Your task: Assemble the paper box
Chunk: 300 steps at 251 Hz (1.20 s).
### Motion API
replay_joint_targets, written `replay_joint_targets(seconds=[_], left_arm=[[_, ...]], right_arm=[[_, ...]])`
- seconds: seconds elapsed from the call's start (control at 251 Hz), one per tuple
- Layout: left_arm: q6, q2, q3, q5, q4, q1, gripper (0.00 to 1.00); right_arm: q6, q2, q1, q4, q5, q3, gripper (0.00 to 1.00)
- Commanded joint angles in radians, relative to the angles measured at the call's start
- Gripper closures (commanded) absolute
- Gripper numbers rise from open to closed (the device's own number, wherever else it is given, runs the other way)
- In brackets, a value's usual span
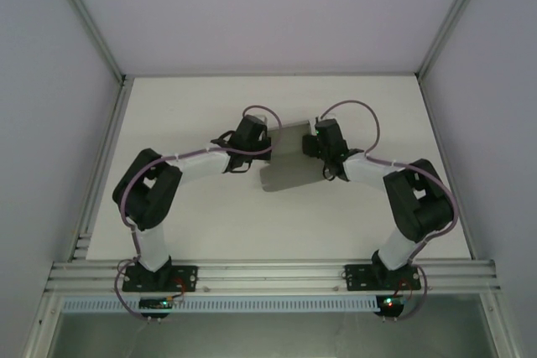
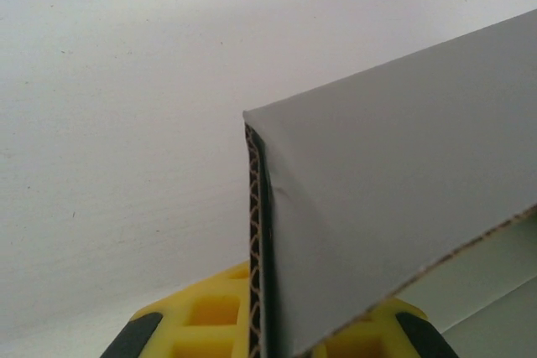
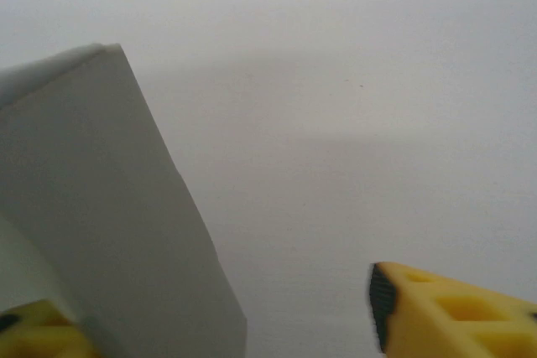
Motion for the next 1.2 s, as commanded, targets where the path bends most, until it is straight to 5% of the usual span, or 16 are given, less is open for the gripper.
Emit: replay_joint_targets(seconds=[0.0, 0.303, 0.371, 0.423, 0.487, 0.67, 0.778, 0.83, 0.89, 0.962, 1.193], left_arm=[[0.024, -0.013, 0.002, -0.020, -0.070, 0.012, 1.00], [0.022, -0.008, 0.012, -0.015, -0.072, 0.011, 1.00], [0.030, -0.009, 0.017, -0.019, -0.077, 0.012, 1.00], [0.043, -0.009, 0.022, -0.015, -0.081, 0.015, 1.00], [0.089, -0.009, 0.042, 0.010, -0.103, 0.027, 1.00], [0.486, -0.029, 0.191, 0.284, -0.343, 0.115, 1.00], [0.982, -0.021, 0.354, 0.466, -0.756, 0.113, 1.00], [1.173, -0.023, 0.399, 0.400, -0.852, 0.084, 1.00], [1.262, -0.010, 0.455, 0.262, -0.901, 0.050, 1.00], [1.370, 0.053, 0.574, 0.239, -1.069, 0.020, 1.00], [1.425, 0.284, 0.866, 0.018, -1.328, -0.098, 1.00]], right_arm=[[0.031, -0.059, -0.029, 0.059, -0.123, -0.021, 0.25], [-0.009, -0.112, -0.032, 0.001, -0.127, -0.027, 0.20], [-0.022, -0.138, -0.031, 0.022, -0.144, -0.044, 0.15], [-0.022, -0.173, -0.028, 0.040, -0.169, -0.061, 0.02], [-0.009, -0.235, -0.029, 0.036, -0.208, -0.079, 0.02], [0.040, -0.470, -0.049, -0.177, -0.153, -0.061, 0.02], [0.095, -0.575, -0.093, -0.442, -0.040, -0.002, 0.02], [0.106, -0.614, -0.127, -0.565, -0.034, 0.031, 0.02], [0.106, -0.652, -0.147, -0.629, -0.035, 0.035, 0.02], [0.118, -0.689, -0.169, -0.690, -0.048, 0.030, 0.01], [0.142, -0.727, -0.241, -0.775, -0.109, 0.006, 0.02]])
